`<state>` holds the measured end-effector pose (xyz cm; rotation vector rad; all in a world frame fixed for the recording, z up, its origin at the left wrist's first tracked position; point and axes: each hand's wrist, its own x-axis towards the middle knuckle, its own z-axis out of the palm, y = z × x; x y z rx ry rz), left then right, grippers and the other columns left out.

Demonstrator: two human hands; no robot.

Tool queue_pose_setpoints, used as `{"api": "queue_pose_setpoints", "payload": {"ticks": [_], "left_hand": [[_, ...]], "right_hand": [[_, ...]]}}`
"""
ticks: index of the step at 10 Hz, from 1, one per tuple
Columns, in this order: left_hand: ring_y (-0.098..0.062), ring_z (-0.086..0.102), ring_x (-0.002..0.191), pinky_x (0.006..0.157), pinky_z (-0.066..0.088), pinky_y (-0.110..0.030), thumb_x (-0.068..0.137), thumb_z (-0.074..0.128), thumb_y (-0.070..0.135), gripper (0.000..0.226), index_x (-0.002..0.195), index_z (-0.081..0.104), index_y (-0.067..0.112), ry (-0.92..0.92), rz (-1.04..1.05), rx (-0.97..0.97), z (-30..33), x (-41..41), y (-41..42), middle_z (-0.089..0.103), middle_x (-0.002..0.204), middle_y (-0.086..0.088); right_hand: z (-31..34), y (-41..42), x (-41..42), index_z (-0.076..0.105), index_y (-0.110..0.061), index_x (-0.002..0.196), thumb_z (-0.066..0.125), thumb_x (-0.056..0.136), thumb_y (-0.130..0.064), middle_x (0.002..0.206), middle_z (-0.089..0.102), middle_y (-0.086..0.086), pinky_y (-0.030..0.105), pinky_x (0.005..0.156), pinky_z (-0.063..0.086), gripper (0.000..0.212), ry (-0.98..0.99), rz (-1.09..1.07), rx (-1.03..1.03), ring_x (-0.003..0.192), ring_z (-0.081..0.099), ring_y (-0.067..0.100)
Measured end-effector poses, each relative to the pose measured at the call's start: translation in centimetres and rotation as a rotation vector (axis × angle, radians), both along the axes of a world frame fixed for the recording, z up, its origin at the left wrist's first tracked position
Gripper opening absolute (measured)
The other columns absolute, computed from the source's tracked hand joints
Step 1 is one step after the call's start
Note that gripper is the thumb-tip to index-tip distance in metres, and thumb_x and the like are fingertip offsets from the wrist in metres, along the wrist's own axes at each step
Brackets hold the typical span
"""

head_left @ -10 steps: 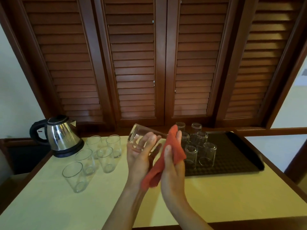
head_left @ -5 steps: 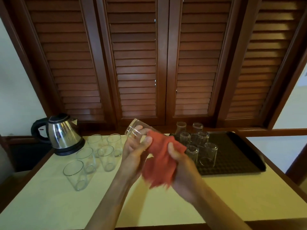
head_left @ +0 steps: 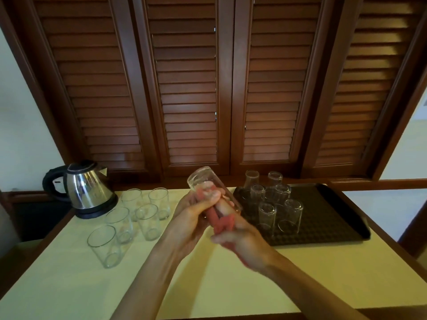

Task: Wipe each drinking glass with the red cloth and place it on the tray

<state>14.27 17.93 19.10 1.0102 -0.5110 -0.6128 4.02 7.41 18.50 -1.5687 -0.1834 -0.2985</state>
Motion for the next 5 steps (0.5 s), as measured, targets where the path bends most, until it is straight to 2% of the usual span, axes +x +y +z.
{"api": "queue_pose_setpoints", "payload": {"ticks": [1,2,3,4,5], "left_hand": [[-0.035,0.067,0.108,0.098,0.057,-0.043,0.075,0.09,0.025,0.062,0.127,0.065,0.0,-0.072,-0.13,-0.149,-1.0,0.8,0.4,0.071,0.115,-0.021],[-0.038,0.063,0.114,0.095,0.057,-0.043,0.066,0.098,0.033,0.105,0.145,0.041,-0.008,-0.137,-0.096,-0.122,-0.8,1.3,0.6,0.065,0.129,-0.023],[-0.034,0.066,0.111,0.086,0.058,-0.039,0.07,0.096,0.033,0.103,0.145,0.038,-0.008,-0.232,-0.062,-0.102,-0.3,1.7,0.6,0.064,0.132,-0.019],[-0.038,0.069,0.111,0.096,0.057,-0.049,0.067,0.096,0.033,0.097,0.145,0.046,0.006,-0.217,0.04,-0.071,-0.3,2.4,1.5,0.066,0.132,-0.017],[-0.031,0.07,0.112,0.099,0.057,-0.045,0.069,0.091,0.026,0.055,0.12,0.071,0.031,-0.348,0.126,0.091,-0.4,2.6,1.8,0.074,0.119,-0.006]], "right_hand": [[0.9,0.1,-1.1,0.07,-0.01,0.125,0.059,0.073,-0.001,0.128,0.06,0.025,0.064,0.098,0.048,0.053,0.255,0.151,0.908,0.104,0.056,0.04],[1.9,0.8,-2.2,0.077,0.003,0.101,0.05,0.079,-0.007,0.103,0.068,0.03,0.08,0.091,0.041,0.036,0.254,0.033,1.062,0.093,0.061,0.045],[1.0,0.7,-3.2,0.077,0.004,0.084,0.048,0.084,-0.011,0.097,0.07,0.029,0.077,0.097,0.038,0.033,0.296,-0.004,1.099,0.08,0.061,0.047],[0.8,-0.4,-4.6,0.074,0.008,0.095,0.06,0.071,-0.015,0.106,0.071,0.03,0.066,0.103,0.038,0.037,0.316,-0.1,1.027,0.082,0.067,0.051],[1.3,-0.6,-5.1,0.07,-0.008,0.088,0.058,0.088,-0.013,0.091,0.075,0.02,0.05,0.083,0.05,0.013,0.223,-0.471,0.859,0.087,0.067,0.039]]}}
